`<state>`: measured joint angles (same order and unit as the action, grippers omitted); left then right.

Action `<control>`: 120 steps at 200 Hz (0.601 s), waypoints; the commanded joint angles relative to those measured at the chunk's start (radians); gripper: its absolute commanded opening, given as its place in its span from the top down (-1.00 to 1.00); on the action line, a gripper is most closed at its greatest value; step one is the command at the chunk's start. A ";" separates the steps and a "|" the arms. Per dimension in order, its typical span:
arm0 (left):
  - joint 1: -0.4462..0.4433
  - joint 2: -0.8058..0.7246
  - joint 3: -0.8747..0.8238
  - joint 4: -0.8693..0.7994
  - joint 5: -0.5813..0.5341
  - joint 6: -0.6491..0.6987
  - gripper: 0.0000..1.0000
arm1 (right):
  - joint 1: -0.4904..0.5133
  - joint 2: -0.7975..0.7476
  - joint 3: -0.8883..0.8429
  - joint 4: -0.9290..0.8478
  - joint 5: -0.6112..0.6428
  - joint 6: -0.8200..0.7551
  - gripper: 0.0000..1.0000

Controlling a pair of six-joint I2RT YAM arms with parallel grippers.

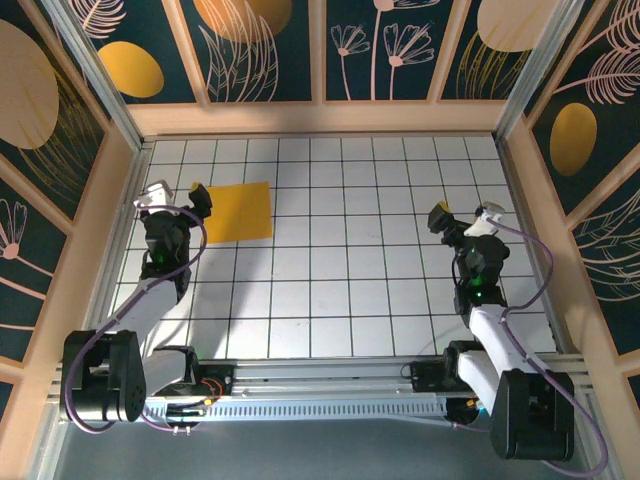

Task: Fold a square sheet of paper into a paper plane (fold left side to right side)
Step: Move the square sheet of paper to the center of the table.

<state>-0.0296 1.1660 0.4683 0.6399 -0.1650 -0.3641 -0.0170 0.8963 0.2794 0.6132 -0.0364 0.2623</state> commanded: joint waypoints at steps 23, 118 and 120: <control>0.004 0.196 0.193 -0.261 0.280 -0.217 -0.98 | 0.020 0.003 0.081 -0.171 -0.121 0.096 -0.98; -0.079 0.716 0.546 -0.385 0.360 -0.349 -0.98 | 0.088 0.000 0.106 -0.212 -0.048 0.097 -0.98; -0.080 0.721 0.549 -0.389 0.358 -0.349 -0.98 | 0.090 -0.001 0.106 -0.215 -0.046 0.096 -0.99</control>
<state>-0.0822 1.8530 0.9436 0.3176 0.2039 -0.6975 0.0570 0.9001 0.3492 0.4248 -0.1173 0.3660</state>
